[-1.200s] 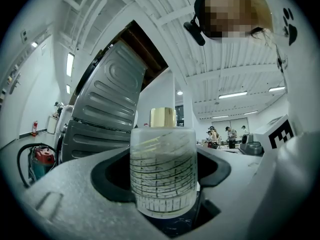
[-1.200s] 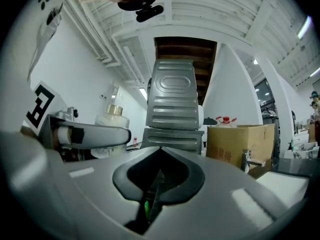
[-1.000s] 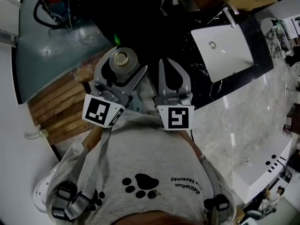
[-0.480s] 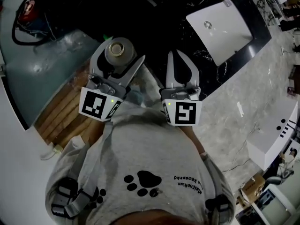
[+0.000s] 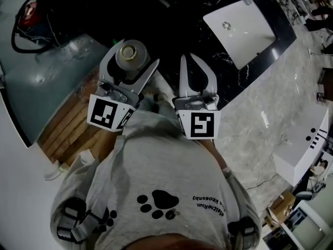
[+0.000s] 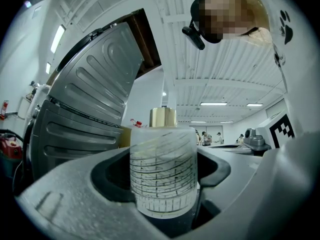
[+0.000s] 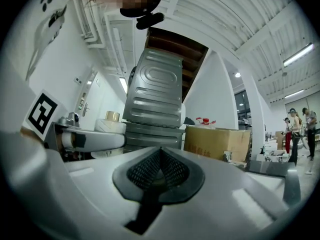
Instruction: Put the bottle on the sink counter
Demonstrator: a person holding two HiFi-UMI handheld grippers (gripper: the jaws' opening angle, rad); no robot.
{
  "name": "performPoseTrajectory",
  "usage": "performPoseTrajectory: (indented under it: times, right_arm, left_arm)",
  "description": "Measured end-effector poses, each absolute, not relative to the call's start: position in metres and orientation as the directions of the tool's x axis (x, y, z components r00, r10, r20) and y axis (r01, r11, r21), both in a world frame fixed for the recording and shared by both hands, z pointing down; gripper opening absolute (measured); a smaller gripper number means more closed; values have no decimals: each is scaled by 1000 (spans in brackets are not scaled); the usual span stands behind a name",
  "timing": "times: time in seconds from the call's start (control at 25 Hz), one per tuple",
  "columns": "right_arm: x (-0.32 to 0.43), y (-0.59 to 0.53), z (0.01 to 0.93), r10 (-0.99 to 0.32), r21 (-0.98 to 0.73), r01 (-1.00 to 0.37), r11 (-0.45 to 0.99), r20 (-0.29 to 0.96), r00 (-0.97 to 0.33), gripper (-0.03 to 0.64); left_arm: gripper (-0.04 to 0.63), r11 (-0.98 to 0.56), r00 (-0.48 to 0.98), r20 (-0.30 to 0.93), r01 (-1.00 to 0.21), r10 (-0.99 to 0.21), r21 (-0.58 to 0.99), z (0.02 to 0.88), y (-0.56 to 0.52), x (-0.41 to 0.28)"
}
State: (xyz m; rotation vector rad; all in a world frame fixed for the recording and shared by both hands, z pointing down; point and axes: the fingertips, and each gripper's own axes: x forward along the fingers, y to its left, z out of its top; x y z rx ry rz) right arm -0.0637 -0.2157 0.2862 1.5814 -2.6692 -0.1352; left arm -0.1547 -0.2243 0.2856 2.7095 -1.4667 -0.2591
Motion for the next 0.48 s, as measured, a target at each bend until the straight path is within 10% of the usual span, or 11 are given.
performPoseTrajectory:
  times: [0.48]
  right_arm:
    - [-84,-229,297,-833,80,-829,553,22,-553,2]
  left_arm:
    - [342,-535,522,-132,-838,-843,107,289,-238,-157]
